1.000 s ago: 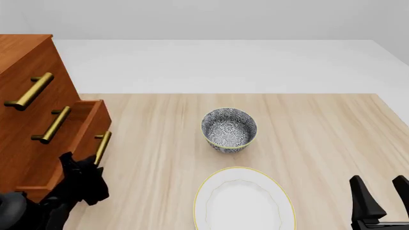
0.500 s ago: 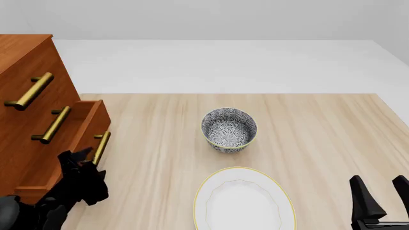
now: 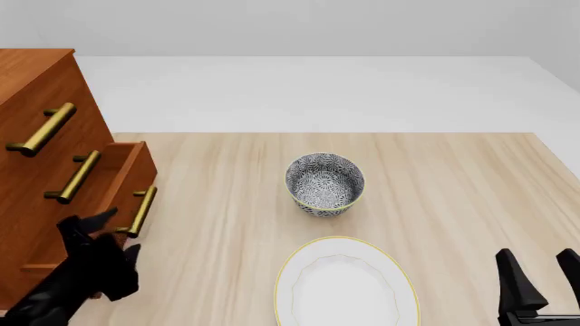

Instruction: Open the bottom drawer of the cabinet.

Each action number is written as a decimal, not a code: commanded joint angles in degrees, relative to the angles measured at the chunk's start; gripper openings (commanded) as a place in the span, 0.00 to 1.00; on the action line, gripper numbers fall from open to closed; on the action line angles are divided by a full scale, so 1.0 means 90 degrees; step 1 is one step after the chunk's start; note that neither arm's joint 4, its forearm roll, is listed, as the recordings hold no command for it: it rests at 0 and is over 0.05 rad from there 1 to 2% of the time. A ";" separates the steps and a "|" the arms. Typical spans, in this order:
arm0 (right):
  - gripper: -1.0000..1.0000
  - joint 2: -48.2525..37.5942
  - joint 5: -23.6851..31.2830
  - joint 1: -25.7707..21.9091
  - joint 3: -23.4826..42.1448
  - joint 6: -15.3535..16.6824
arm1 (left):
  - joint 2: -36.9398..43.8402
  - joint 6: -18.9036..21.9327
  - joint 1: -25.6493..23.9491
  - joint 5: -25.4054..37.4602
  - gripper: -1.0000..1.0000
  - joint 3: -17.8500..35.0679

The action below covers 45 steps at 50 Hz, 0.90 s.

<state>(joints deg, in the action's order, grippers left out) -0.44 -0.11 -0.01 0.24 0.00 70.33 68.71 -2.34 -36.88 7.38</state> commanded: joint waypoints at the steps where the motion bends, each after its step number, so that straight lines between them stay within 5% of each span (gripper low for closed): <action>1: 1.00 0.0002 0.0000 0.0001 0.0000 -0.0002 | -0.1807 -0.0271 -0.0204 0.1662 1.00 0.0039; 7: 1.00 0.0001 0.0000 -0.0001 0.0000 0.0002 | -0.2958 -0.1011 -0.0532 0.3241 1.00 0.0630; 8: 1.00 0.0002 0.0000 0.0003 0.0000 -0.0002 | -0.3232 -0.1505 -0.0692 0.3769 1.00 0.0957; 11: 1.00 0.0000 0.0000 0.0000 0.0000 0.0000 | -0.3477 -0.1854 -0.0750 0.4190 1.00 0.1153; 12: 1.00 0.0000 0.0000 0.0000 0.0000 0.0002 | -0.3698 -0.2373 -0.0602 0.4412 1.00 0.1437; 14: 1.00 0.0000 0.0000 0.0002 0.0000 -0.0001 | -0.3797 -0.2378 -0.0769 0.4431 1.00 0.1356; 15: 1.00 0.0000 0.0000 0.0000 0.0000 0.0002 | -0.3939 -0.2893 -0.0849 0.4744 1.00 0.1588; 21: 1.00 0.0000 0.0000 0.0000 0.0000 -0.0001 | -0.4042 -0.3116 -0.0677 0.4915 1.00 0.1488; 40: 1.00 0.0001 0.0000 0.0001 0.0000 0.0000 | -0.4386 -0.6019 -0.0115 0.6633 1.00 0.2563; 45: 1.00 0.0000 0.0000 -0.0001 0.0000 -0.0001 | -0.4489 -0.6031 -0.0071 0.6718 1.00 0.2609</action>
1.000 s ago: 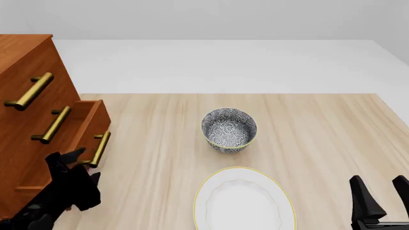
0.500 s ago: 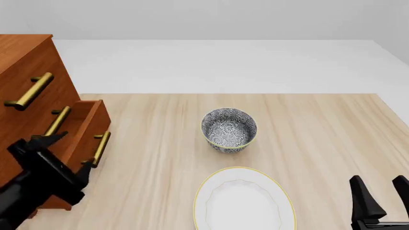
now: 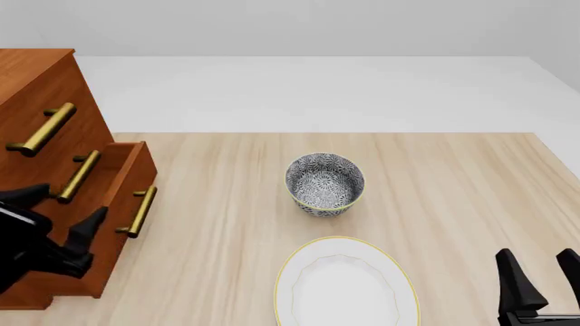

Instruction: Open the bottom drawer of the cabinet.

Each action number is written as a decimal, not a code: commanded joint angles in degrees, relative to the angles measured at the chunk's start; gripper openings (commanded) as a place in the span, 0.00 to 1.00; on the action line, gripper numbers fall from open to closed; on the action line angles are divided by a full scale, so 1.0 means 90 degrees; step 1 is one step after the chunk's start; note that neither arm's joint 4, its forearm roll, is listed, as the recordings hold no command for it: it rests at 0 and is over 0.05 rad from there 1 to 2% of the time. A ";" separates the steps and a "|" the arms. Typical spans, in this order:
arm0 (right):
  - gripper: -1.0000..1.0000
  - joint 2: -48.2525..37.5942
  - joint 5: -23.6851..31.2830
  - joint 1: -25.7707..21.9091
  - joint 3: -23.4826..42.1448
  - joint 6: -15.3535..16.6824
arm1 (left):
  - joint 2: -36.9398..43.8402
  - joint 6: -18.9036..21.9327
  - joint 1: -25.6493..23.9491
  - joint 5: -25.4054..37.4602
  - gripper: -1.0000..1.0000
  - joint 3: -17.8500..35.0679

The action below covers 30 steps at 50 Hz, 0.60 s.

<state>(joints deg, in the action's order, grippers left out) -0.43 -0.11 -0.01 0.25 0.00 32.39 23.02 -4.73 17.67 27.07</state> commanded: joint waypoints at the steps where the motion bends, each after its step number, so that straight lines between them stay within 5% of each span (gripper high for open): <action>1: 1.00 0.0001 0.0000 0.0001 0.0000 -0.0001 | -0.0152 -0.1236 0.0155 0.0732 1.00 0.0460; 8: 1.00 -0.0001 0.0000 -0.0001 0.0000 0.0002 | -0.0300 -0.1499 0.0439 0.0697 1.00 0.0469; 9: 1.00 0.0001 0.0000 0.0000 0.0000 0.0000 | -0.0126 -0.2109 0.0804 0.0626 1.00 0.0520; 10: 1.00 0.0001 0.0000 0.0000 0.0000 0.0001 | 0.0060 -0.2256 0.0723 0.0626 1.00 0.0486; 12: 1.00 0.0001 0.0000 0.0001 0.0000 0.0000 | 0.0024 -0.2024 0.0694 0.0578 1.00 0.0428; 22: 1.00 -0.0001 0.0000 0.0000 0.0000 0.0001 | 0.0833 -0.2725 0.0833 0.0416 1.00 0.0254; 30: 1.00 0.0000 0.0000 0.0000 0.0000 0.0000 | 0.1052 -0.2800 0.0997 0.0359 1.00 0.0298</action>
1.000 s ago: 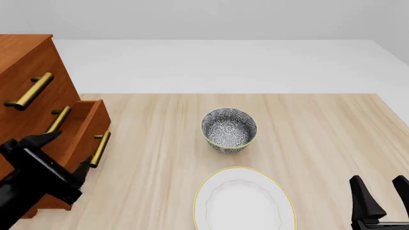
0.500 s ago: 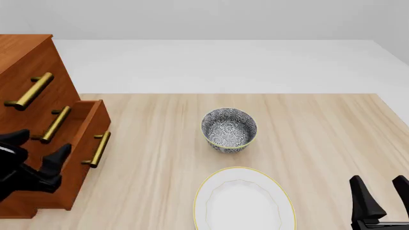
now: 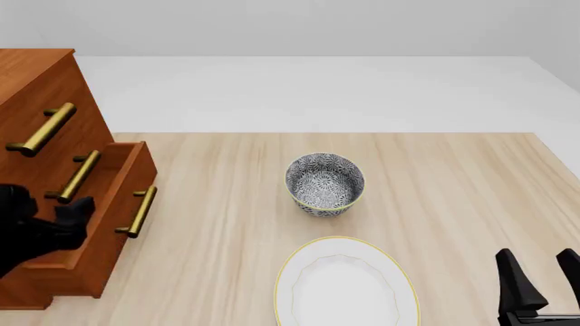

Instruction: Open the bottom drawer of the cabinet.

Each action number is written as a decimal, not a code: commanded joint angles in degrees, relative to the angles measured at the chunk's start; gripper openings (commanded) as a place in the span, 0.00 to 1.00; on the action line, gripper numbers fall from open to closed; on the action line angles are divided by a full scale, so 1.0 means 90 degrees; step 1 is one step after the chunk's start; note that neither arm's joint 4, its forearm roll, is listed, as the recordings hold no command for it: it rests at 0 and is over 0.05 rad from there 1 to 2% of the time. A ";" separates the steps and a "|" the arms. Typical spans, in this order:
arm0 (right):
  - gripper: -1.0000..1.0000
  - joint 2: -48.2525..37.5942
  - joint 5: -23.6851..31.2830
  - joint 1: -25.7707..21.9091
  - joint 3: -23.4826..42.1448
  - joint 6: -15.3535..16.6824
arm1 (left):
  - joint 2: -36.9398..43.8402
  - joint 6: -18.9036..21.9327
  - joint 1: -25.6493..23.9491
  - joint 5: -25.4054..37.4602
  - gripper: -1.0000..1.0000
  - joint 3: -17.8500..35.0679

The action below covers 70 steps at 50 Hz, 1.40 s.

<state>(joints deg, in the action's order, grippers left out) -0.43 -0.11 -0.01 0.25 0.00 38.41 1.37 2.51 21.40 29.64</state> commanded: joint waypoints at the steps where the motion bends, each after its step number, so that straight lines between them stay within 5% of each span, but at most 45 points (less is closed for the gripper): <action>1: 1.00 0.0001 0.0000 -0.0001 0.0000 -0.0002 | 0.0405 -0.0413 0.0194 -0.0051 1.00 0.0026; 17: 1.00 0.0000 0.0000 -0.0001 0.0000 -0.0001 | 0.0993 -0.0535 0.0588 -0.0242 1.00 0.0256; 70: 1.00 -0.0001 0.0000 0.0001 0.0000 -0.0001 | 0.2620 -0.0302 0.0504 -0.1655 1.00 -0.0106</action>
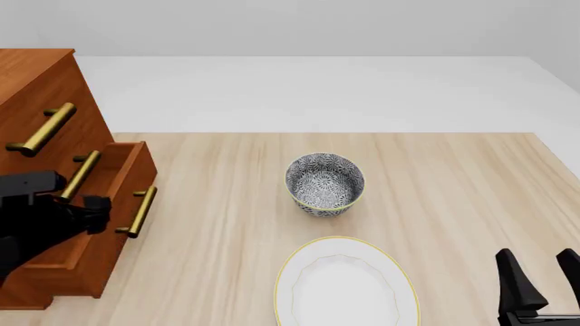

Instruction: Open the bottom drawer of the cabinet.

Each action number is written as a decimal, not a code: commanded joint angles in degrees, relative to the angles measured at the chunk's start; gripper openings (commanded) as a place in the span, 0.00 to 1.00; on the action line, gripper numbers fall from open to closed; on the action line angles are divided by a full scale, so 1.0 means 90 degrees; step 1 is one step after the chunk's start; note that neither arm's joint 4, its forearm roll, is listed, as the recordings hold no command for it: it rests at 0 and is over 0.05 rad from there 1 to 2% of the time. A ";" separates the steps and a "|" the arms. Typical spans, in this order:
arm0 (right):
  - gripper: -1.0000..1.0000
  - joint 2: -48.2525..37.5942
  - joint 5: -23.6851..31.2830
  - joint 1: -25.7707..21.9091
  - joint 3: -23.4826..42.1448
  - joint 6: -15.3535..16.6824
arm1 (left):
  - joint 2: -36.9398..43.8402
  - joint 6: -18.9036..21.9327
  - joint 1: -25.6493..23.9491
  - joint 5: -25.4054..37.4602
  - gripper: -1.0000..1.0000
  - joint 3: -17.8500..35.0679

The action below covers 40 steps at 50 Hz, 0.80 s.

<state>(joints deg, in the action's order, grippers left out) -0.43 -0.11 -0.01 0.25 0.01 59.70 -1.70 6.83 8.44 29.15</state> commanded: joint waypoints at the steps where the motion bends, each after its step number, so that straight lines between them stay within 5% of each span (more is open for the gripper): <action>1: 1.00 0.0002 0.0000 -0.0001 0.0000 -0.0001 | 0.0324 0.0026 0.0019 -0.0268 1.00 -0.0067; 40: 1.00 0.0001 0.0000 0.0000 0.0000 0.0000 | 0.1204 0.0224 0.0105 -0.0906 1.00 -0.0113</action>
<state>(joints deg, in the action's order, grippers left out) -0.43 -0.11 -0.01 0.25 0.00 68.90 -0.31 7.55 1.37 28.05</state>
